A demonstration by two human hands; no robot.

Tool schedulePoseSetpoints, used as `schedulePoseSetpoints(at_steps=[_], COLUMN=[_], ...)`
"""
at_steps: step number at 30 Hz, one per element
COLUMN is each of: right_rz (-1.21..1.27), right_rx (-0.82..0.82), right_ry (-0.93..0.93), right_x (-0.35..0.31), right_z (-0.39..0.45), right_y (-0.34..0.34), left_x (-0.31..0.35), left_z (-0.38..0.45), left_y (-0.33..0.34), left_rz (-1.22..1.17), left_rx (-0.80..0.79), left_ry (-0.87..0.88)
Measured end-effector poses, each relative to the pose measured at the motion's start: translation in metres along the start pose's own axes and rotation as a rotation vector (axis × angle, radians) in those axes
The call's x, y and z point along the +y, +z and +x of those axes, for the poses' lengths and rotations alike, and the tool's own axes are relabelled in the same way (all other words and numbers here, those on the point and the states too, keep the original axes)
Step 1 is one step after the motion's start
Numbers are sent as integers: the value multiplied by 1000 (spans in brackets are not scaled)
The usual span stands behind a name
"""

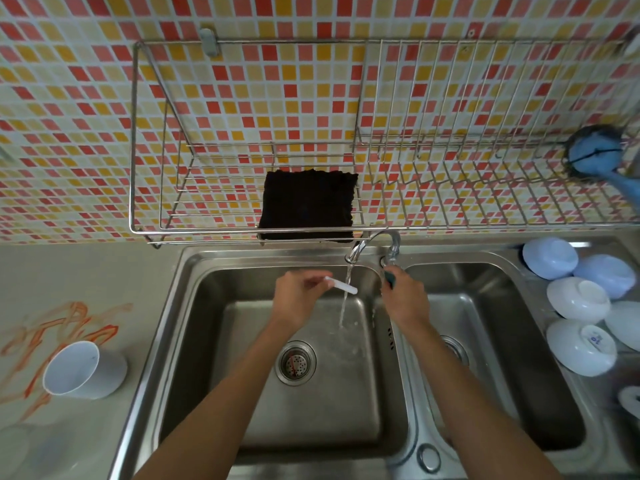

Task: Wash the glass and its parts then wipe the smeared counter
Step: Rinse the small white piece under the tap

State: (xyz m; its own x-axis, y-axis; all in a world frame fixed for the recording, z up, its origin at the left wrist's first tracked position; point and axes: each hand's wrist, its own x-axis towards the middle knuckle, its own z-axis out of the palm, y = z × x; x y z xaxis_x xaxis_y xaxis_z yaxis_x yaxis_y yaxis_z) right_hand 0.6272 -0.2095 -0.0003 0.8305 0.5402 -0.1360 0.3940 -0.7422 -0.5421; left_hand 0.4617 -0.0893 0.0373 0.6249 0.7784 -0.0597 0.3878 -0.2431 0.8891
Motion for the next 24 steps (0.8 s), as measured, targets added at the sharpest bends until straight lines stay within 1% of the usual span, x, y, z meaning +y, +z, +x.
schedulePoseSetpoints(at_steps=[4,7,10,12,15,17,19,20,21,23,24], right_rz=[-38,-57,-61,-9,99,240,350,342,291,131,72], right_rx=[-78,-85,-6,66,163,232,248,202,120,-103,-188], right_ry=[8,-3,8,44,112,164,165,143,113,76,40], right_x=[10,11,11,16,18,5,-11,-16,-18,-19,-19], right_z=[14,28,41,45,38,20,-8,-23,-36,-59,-68], right_y=[0,4,3,4,9,18,36,48,63,83,89], left_x=[13,15,14,11,-1,-11,-22,-27,-32,-43,-47], left_z=[7,9,7,5,0,-4,-8,-10,-13,-22,-27], left_y=[14,15,11,4,-13,-25,-32,-34,-34,-33,-32], left_rz=[-10,-25,-2,54,182,287,391,428,462,516,524], left_rx=[-28,-23,-20,-14,9,54,77,61,31,-18,-23], left_ry=[57,85,116,155,156,135,108,87,68,45,47])
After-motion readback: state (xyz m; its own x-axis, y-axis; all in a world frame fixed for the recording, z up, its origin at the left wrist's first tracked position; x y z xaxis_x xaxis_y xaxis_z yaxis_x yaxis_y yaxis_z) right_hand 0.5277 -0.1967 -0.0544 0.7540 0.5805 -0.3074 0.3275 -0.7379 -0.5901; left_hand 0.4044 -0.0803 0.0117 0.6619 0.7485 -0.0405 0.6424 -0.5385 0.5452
